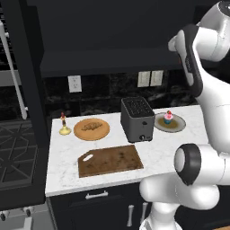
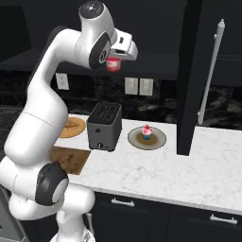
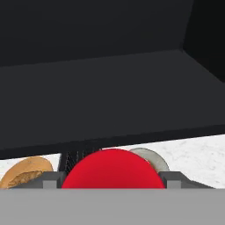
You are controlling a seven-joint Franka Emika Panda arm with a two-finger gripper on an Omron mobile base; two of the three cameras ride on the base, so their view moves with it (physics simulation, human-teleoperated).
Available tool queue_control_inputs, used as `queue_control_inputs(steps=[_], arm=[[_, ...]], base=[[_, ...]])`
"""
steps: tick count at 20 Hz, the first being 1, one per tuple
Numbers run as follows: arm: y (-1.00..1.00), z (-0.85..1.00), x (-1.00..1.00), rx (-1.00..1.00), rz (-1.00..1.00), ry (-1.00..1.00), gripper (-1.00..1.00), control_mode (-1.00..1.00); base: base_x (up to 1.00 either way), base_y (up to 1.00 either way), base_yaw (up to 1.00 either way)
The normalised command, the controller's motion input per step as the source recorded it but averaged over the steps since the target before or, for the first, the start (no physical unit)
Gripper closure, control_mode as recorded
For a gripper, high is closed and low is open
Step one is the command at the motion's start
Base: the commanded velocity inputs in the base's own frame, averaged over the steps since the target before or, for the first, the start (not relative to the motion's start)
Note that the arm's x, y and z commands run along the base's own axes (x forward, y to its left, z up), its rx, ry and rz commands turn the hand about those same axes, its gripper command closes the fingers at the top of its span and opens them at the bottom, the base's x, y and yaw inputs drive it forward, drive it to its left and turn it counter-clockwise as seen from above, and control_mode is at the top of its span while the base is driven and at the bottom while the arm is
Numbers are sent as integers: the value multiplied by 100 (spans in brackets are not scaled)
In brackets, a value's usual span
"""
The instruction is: From the different types of pastries on the counter, select a croissant and place it on the cutting board. Then retrieve a jar of jam from the cabinet and place it alongside the croissant on the cutting board.
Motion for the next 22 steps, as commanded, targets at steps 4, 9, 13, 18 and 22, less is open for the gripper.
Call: queue_control_inputs(steps=[4,9,13,18,22], arm=[[0,2,-50,0,18,4,100,-100],[14,-34,-68,0,18,7,100,-100],[30,-45,-50,0,25,3,100,-100],[39,-44,-39,0,29,0,100,-100],[47,-48,-42,-1,30,-1,100,-100]], base=[[0,0,0],[0,0,0],[0,0,0],[0,0,0],[0,0,0]])
